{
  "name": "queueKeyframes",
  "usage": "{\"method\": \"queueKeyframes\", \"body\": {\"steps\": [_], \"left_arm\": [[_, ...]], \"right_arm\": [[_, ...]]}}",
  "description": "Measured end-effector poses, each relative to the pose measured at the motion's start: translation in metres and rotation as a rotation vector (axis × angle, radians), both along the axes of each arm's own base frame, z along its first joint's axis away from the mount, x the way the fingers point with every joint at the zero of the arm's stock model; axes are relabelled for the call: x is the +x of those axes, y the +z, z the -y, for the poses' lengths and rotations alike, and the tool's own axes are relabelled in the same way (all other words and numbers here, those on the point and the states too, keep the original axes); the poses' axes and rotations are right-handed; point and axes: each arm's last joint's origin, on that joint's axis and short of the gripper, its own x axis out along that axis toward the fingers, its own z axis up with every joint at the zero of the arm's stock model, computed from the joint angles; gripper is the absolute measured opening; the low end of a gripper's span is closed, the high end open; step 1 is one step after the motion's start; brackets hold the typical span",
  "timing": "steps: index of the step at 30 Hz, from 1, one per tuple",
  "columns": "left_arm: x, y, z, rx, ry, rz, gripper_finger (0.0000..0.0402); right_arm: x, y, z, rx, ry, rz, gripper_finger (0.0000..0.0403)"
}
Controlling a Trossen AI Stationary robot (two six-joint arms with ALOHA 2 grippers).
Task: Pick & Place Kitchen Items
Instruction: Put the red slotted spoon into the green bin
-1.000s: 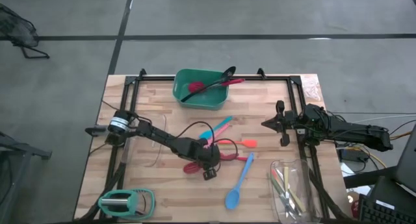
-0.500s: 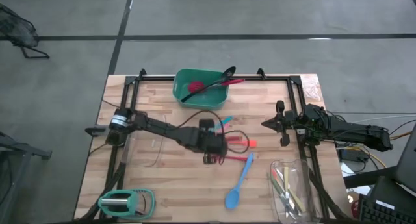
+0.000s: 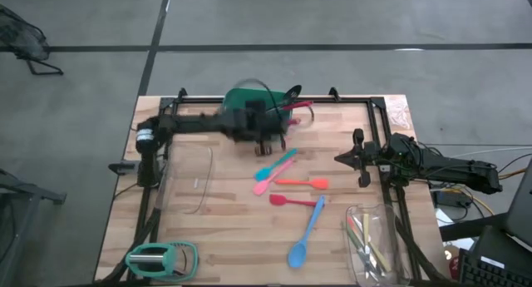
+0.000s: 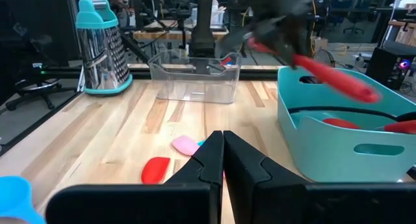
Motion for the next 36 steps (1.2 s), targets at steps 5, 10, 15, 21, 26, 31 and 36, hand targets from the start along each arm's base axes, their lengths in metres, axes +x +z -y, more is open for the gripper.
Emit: {"method": "queueKeyframes", "body": {"steps": [5,10,15,21,26,31,36], "left_arm": [[-0.013,0.0,-0.057,-0.195,-0.018,0.096,0.0064],[-0.028,-0.003,-0.098,-0.182,0.062,0.118,0.0064],[-0.033,-0.014,-0.117,-0.158,0.052,0.124,0.0064],[-0.035,-0.037,-0.114,-0.248,-0.056,0.084,0.0065],[-0.035,-0.048,-0.112,-0.236,-0.085,0.067,0.0065],[-0.035,-0.052,-0.112,-0.24,-0.054,0.084,0.0067],[-0.036,-0.054,-0.113,-0.215,0.004,0.081,0.0095]], "right_arm": [[0.0,0.0,0.0,0.0,0.0,0.0,0.0009],[0.0,0.0,0.0,0.0,0.0,0.0,0.0009],[0.0,0.0,0.0,0.0,0.0,0.0,0.0008],[0.0,0.0,0.0,0.0,0.001,0.0,0.0008],[0.0,0.0,0.0,0.0,0.001,0.0,0.0008],[0.0,0.0,0.0,0.0,0.001,0.0,0.0008],[0.0,0.0,0.0,0.0,0.001,0.0,0.0008]]}}
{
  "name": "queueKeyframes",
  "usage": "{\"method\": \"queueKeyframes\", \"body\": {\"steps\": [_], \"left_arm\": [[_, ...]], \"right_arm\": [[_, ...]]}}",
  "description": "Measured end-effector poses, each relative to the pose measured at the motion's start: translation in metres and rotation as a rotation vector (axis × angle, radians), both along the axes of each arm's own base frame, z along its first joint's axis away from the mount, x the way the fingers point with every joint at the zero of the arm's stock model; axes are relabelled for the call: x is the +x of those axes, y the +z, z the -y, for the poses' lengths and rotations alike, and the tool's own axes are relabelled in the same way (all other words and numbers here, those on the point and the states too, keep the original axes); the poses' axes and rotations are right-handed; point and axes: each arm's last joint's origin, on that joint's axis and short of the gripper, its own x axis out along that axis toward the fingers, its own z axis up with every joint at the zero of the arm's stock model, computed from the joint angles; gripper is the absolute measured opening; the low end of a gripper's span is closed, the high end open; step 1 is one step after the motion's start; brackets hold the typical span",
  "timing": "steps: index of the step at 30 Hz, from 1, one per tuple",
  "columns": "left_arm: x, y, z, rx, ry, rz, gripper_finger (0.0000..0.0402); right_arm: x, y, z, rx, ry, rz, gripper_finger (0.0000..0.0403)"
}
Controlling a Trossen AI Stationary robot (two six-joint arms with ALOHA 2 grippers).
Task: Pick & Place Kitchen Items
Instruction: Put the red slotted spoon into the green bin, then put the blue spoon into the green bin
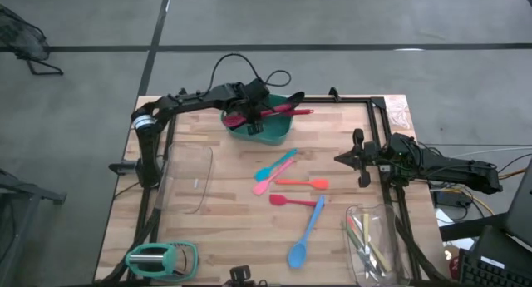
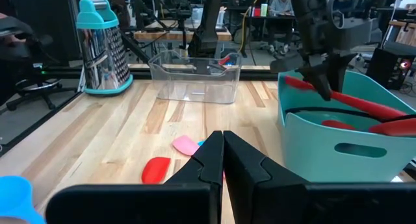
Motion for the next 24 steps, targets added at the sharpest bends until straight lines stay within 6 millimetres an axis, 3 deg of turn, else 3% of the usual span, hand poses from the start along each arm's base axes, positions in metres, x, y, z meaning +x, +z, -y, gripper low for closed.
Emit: {"method": "queueKeyframes", "body": {"steps": [8,13,20,24], "left_arm": [[-0.002,0.001,-0.002,0.039,0.1,-0.013,0.0169],[0.003,0.018,0.01,-0.036,0.092,0.042,0.019],[0.019,0.047,0.058,-0.334,-0.024,0.301,0.021],[0.034,0.049,0.103,-0.373,-0.078,0.321,0.0233]], "right_arm": [[0.0,0.0,0.0,0.0,0.0,0.0,0.0009],[0.0,0.0,0.0,0.0,0.0,0.0,0.0009],[0.0,0.0,0.0,0.0,0.0,0.001,0.0008],[0.0,0.0,0.0,0.0,0.001,0.0,0.0009]]}}
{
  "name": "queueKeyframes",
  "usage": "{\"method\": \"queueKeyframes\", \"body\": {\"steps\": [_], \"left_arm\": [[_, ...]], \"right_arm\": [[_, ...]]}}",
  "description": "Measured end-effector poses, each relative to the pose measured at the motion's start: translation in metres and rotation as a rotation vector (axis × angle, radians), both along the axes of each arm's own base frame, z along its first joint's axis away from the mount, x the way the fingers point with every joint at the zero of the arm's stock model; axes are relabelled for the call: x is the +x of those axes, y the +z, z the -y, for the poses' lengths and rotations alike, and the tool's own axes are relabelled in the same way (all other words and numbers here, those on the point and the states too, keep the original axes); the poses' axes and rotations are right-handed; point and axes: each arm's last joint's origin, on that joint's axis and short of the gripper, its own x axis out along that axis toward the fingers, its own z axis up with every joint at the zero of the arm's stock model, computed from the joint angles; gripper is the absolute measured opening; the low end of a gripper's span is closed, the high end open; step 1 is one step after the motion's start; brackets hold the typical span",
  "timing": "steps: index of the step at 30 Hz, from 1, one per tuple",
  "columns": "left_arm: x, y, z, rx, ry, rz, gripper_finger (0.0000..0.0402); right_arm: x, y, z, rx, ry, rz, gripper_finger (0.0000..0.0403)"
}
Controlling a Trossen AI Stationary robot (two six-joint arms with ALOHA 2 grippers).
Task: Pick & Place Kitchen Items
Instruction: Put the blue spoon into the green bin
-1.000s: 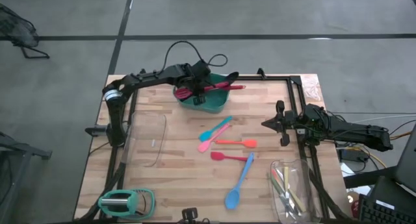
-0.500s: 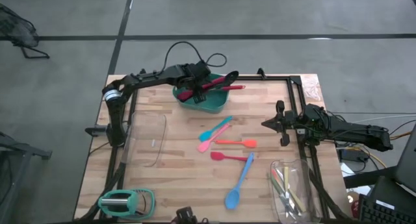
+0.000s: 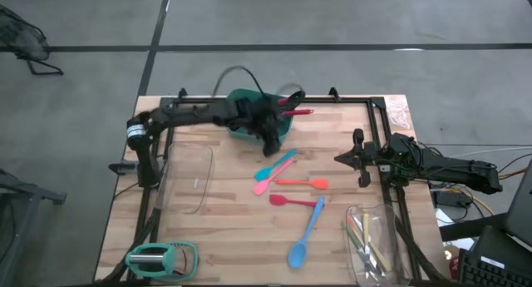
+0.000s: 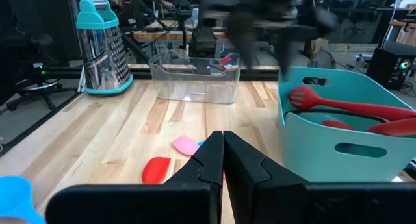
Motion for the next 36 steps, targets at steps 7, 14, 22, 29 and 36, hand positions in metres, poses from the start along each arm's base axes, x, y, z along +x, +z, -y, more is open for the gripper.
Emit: {"method": "queueKeyframes", "body": {"steps": [7,14,22,29,36], "left_arm": [[0.025,-0.007,0.094,0.093,-0.008,0.056,0.0298],[0.043,-0.028,0.168,0.103,0.047,0.161,0.032],[0.067,-0.071,0.211,0.112,0.07,0.254,0.0317],[0.084,-0.111,0.23,0.052,0.08,0.302,0.0317],[0.1,-0.144,0.242,-0.07,0.057,0.344,0.0317]], "right_arm": [[0.0,0.0,0.0,0.0,0.0,0.0,0.0008],[0.0,0.0,0.0,0.0,0.0,0.0,0.0009],[0.0,0.0,0.0,0.0,0.0,-0.001,0.0008],[0.0,0.0,0.0,0.0,0.0,-0.002,0.0008],[0.0,0.0,0.0,0.0,0.0,-0.001,0.0008]]}}
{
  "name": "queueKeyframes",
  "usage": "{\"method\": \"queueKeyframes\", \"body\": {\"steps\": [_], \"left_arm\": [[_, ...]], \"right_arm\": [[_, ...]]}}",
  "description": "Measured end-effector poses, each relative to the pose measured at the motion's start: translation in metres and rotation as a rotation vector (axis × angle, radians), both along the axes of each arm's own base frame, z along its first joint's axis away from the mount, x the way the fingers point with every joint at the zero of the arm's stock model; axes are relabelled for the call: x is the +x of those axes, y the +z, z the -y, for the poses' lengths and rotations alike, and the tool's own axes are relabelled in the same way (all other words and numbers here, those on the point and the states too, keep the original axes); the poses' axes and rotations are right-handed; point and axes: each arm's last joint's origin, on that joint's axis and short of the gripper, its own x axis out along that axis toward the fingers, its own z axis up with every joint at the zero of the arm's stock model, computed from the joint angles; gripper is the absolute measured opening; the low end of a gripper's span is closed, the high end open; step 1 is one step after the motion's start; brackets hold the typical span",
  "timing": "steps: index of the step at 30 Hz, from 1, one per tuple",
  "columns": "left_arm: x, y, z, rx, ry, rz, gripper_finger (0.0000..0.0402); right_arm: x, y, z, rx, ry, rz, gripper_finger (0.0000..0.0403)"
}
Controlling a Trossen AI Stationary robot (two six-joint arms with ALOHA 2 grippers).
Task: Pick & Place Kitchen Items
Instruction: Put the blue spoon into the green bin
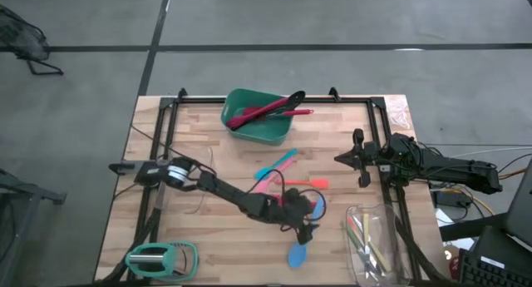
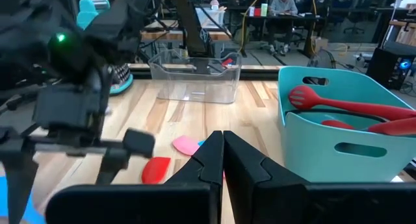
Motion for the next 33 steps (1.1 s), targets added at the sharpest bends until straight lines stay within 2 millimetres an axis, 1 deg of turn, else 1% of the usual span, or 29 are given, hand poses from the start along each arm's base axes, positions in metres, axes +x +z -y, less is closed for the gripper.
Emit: {"method": "queueKeyframes", "body": {"steps": [6,11,13,16,20,27,30,33], "left_arm": [[0.005,-0.027,0.002,0.032,0.011,-0.104,0.0317],[0.003,-0.03,0.001,0.041,0.029,-0.162,0.0317],[0.001,-0.028,0.0,0.043,0.033,-0.181,0.0316],[0.0,-0.027,0.0,0.045,0.03,-0.191,0.0301],[0.0,-0.026,0.0,0.039,0.009,-0.217,0.0255],[-0.004,-0.025,-0.004,0.069,-0.005,-0.271,0.0148],[-0.007,-0.02,-0.008,0.078,0.003,-0.302,0.0108],[-0.014,-0.012,-0.012,0.14,-0.004,-0.35,0.0076]], "right_arm": [[0.0,0.0,0.0,0.0,0.0,0.0,0.0009],[0.0,0.0,0.0,0.0,0.0,0.0,0.0008],[0.0,0.0,0.0,0.0,0.0,0.0,0.0008],[0.0,0.0,0.0,0.0,0.0,0.0,0.0008],[0.0,0.0,0.0,0.0,0.0,0.0,0.0009],[0.0,0.0,0.0,0.0,0.0,0.0,0.0008],[0.0,0.0,0.0,0.0,0.0,0.0,0.0009],[0.0,0.0,0.0,0.0,0.0,0.001,0.0009]]}}
